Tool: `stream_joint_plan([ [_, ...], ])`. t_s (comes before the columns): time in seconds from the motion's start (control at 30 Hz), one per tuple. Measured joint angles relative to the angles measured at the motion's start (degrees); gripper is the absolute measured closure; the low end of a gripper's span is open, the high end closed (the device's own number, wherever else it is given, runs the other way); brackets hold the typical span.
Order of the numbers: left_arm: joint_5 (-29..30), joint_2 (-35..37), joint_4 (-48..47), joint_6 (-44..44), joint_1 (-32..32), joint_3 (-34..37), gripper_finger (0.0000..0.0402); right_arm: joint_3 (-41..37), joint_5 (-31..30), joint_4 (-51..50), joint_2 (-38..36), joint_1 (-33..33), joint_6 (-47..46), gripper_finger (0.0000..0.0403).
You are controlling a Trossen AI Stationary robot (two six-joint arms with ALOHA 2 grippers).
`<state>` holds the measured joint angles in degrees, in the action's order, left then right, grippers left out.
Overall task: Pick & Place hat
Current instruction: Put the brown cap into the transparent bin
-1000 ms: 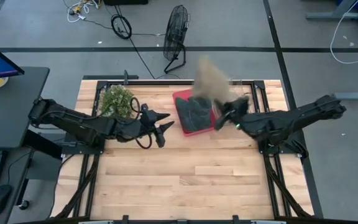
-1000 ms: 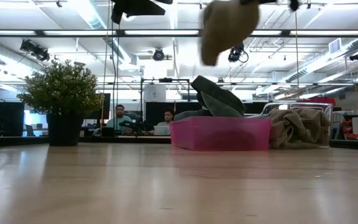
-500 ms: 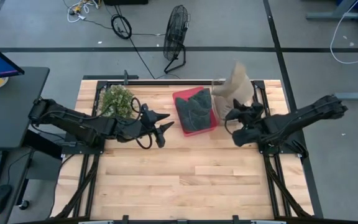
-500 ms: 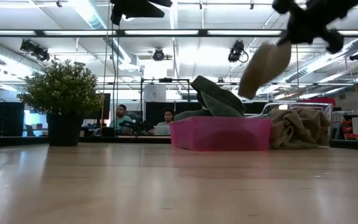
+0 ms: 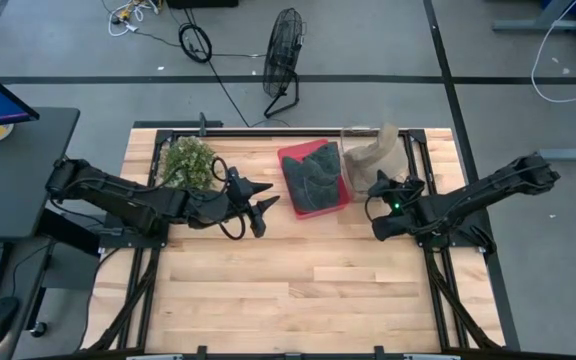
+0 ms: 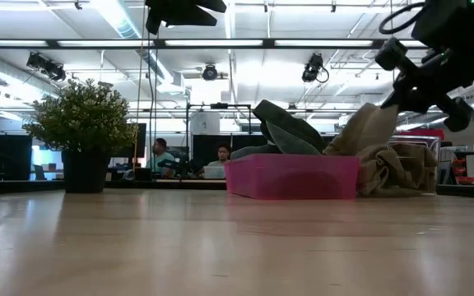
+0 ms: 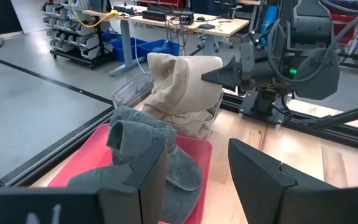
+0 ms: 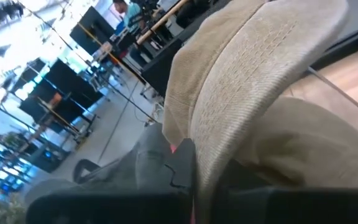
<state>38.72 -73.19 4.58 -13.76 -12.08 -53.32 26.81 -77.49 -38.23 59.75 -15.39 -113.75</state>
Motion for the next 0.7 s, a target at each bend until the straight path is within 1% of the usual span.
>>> stream_joint_plan([
  [0.07,0.0,0.0,0.0,0.0,0.0,0.0,0.0225,0.0,0.2,0.1,0.0,0.2,1.7,0.0384],
  [0.2,0.0,0.0,-0.2,-0.1,0.0,0.0,0.0225,0.0,0.9,0.1,0.0,0.8,1.6,0.0371],
  [0.37,0.0,0.0,-0.2,-0.3,0.0,0.0,0.0225,0.0,2.7,0.0,-0.6,1.1,2.2,0.0339],
  [0.43,0.0,0.0,-0.2,-0.3,0.0,0.0,0.0225,0.4,3.1,-0.1,-0.6,1.1,3.8,0.0324],
  [0.53,0.0,0.0,-0.2,-0.2,0.0,0.0,0.0225,1.7,4.9,-0.1,-0.6,1.1,9.1,0.0299],
  [0.7,0.0,0.0,-0.2,-0.2,0.0,0.0,0.0225,6.0,9.1,0.0,-0.6,1.1,20.9,0.0259],
])
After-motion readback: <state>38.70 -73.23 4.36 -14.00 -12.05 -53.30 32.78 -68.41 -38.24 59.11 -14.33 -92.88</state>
